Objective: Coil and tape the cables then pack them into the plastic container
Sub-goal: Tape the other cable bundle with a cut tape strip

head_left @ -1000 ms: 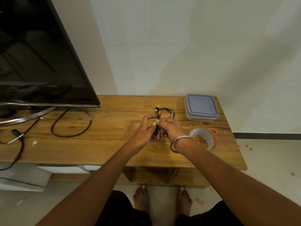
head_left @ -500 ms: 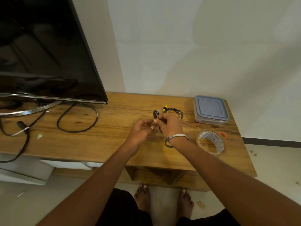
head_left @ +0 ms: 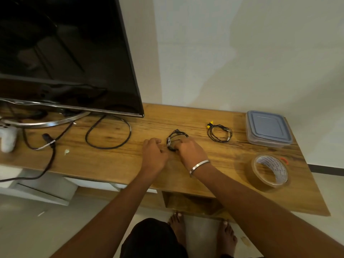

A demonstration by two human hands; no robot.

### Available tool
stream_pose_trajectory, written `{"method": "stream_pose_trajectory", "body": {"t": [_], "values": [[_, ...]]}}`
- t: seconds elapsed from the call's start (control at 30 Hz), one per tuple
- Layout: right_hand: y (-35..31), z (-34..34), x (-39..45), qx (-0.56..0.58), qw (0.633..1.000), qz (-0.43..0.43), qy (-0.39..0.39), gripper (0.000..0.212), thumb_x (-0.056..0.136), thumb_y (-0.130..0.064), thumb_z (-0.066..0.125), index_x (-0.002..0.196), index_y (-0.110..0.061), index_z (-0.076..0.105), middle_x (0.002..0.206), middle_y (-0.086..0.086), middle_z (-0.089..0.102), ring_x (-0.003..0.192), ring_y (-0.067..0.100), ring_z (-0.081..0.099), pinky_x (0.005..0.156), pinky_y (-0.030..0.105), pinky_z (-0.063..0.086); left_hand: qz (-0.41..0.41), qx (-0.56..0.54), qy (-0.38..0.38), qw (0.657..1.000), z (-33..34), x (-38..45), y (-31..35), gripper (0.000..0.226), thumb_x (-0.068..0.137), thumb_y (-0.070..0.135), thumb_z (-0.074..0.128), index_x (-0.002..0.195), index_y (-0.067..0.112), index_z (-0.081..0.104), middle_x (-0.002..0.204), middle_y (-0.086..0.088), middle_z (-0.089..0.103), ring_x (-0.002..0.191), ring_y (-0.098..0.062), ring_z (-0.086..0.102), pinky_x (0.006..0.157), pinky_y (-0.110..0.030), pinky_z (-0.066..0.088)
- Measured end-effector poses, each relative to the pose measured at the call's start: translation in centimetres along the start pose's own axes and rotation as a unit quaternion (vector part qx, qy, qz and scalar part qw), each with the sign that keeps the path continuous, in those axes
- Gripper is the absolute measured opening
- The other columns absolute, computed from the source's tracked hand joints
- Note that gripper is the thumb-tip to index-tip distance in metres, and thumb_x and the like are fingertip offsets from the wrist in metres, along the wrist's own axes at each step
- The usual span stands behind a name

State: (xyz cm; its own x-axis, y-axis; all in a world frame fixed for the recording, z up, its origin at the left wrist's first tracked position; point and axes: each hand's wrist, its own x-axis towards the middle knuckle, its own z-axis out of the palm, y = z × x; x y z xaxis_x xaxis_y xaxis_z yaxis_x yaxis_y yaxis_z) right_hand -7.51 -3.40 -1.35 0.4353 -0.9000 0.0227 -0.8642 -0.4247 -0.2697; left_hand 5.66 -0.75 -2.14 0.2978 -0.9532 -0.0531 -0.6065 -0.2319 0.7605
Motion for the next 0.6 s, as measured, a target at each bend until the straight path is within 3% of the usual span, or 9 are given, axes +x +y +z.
{"method": "stream_pose_trajectory", "body": {"t": [0.13,0.33,0.43,0.6], "values": [[0.5,-0.3,-0.2,0.008,1.000,-0.022,0.014,0.033,0.089,-0.012,0.054,0.121,-0.020,0.062,0.122,0.011,0.058,0.111,0.030,0.051,0.094,0.036,0.047,0.021,0.022,-0.013,0.999,-0.3,0.0,-0.3,0.040,0.082,0.000,0.060,0.122,0.007,0.057,0.124,-0.011,0.048,0.116,-0.024,0.050,0.096,-0.028,0.043],[1.0,-0.8,-0.7,-0.014,0.997,-0.080,-0.018,0.032,0.092,-0.003,0.046,0.119,-0.009,0.061,0.108,0.015,0.060,0.106,0.032,0.051,0.087,0.036,0.041,0.039,0.027,-0.022,0.999,-0.1,-0.4,0.2,0.043,0.081,-0.002,0.062,0.122,0.009,0.056,0.124,-0.008,0.047,0.118,-0.021,0.047,0.095,-0.023,0.039],[1.2,-0.5,-0.3,-0.004,0.996,-0.083,-0.015,0.026,0.088,0.000,0.049,0.109,-0.008,0.062,0.102,0.014,0.063,0.100,0.033,0.054,0.083,0.036,0.043,0.048,0.027,-0.020,0.998,0.1,-0.4,-0.1,0.042,0.081,-0.002,0.062,0.122,0.010,0.056,0.123,-0.008,0.048,0.118,-0.022,0.047,0.096,-0.024,0.039],[1.5,-0.3,-0.4,0.015,0.998,-0.062,-0.025,0.027,0.090,-0.006,0.053,0.115,-0.010,0.062,0.116,0.010,0.053,0.111,0.026,0.047,0.091,0.034,0.042,0.059,0.030,0.006,0.998,0.1,-0.4,-0.4,0.042,0.083,-0.002,0.059,0.124,0.009,0.055,0.125,-0.009,0.046,0.119,-0.021,0.045,0.093,-0.020,0.033]]}}
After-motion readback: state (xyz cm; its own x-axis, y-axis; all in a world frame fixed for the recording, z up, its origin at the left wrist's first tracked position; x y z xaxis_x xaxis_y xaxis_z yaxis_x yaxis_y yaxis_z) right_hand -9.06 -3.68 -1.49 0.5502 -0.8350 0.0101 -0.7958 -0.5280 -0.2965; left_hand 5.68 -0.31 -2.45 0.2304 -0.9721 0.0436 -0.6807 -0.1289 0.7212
